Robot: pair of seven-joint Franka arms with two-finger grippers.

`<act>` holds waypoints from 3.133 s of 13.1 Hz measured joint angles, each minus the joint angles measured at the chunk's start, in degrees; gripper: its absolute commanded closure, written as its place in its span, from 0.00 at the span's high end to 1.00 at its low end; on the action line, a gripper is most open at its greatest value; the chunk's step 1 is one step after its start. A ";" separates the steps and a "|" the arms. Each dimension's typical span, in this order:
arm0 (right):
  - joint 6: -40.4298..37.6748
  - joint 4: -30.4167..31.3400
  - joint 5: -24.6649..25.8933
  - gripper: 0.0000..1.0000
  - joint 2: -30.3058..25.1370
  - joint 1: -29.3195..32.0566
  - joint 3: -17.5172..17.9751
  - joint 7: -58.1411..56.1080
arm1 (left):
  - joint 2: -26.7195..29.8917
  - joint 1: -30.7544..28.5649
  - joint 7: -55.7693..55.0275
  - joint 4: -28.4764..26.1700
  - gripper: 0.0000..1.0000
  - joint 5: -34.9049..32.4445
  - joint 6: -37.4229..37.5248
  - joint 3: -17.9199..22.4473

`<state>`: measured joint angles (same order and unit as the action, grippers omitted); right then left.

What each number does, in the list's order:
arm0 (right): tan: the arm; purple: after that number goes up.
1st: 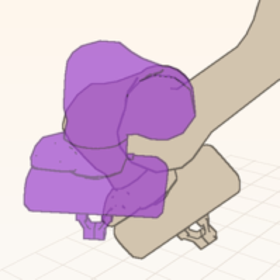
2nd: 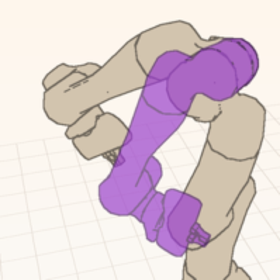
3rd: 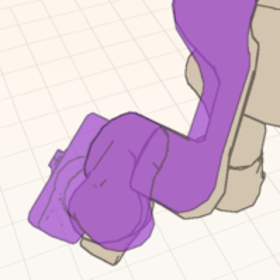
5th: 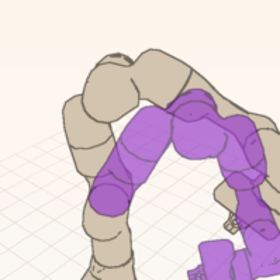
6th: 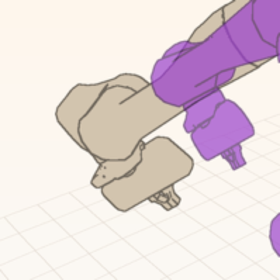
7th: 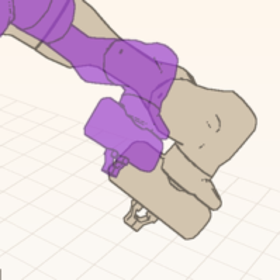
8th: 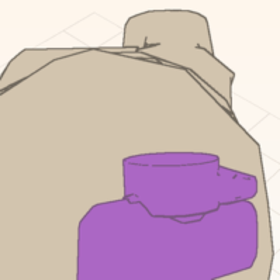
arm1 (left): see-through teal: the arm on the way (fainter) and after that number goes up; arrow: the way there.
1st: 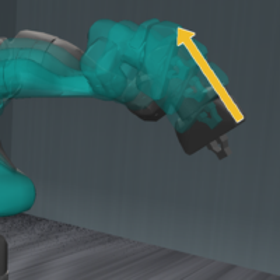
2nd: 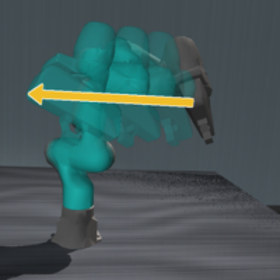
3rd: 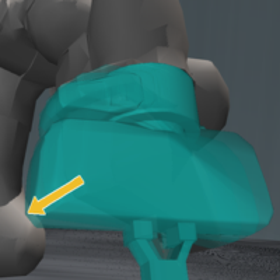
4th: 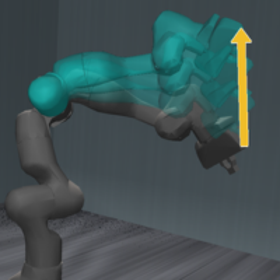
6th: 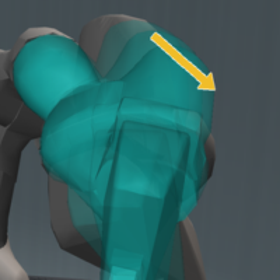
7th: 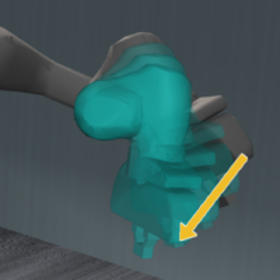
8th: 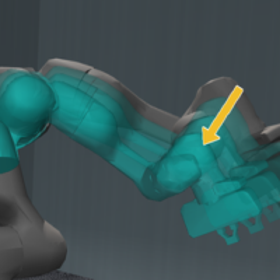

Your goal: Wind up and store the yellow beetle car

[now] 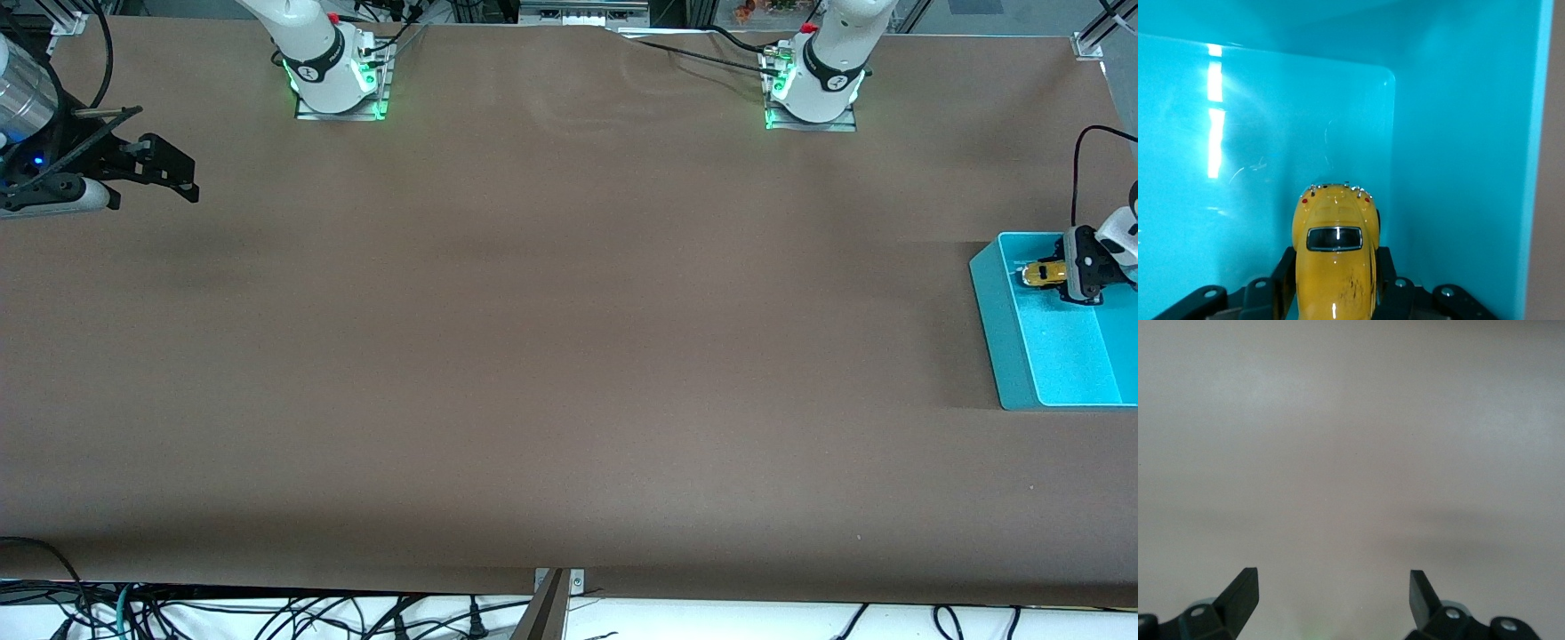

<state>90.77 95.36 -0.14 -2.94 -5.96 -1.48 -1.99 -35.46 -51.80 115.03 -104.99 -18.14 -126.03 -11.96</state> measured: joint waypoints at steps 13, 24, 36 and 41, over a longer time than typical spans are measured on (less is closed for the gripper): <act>-0.01 0.00 0.00 1.00 0.01 -0.01 -0.01 0.00 | 5.61 0.99 -9.16 19.51 1.00 0.49 32.47 -12.08; -0.03 0.02 0.04 1.00 0.05 -0.02 -0.01 0.00 | 5.90 2.10 -61.52 24.46 1.00 4.45 46.13 -38.00; -0.02 0.02 0.10 1.00 0.05 -0.04 0.01 0.00 | 31.68 48.42 -102.46 15.52 1.00 20.19 39.96 0.49; -0.02 0.02 0.38 1.00 0.05 -0.10 0.08 0.00 | 38.38 52.51 -112.50 5.96 1.00 20.65 31.62 8.27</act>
<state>90.75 95.38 0.24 -2.88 -6.06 -1.41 -1.99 2.92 0.71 2.53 -99.04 2.51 -94.41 -3.69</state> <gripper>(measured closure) 0.000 0.000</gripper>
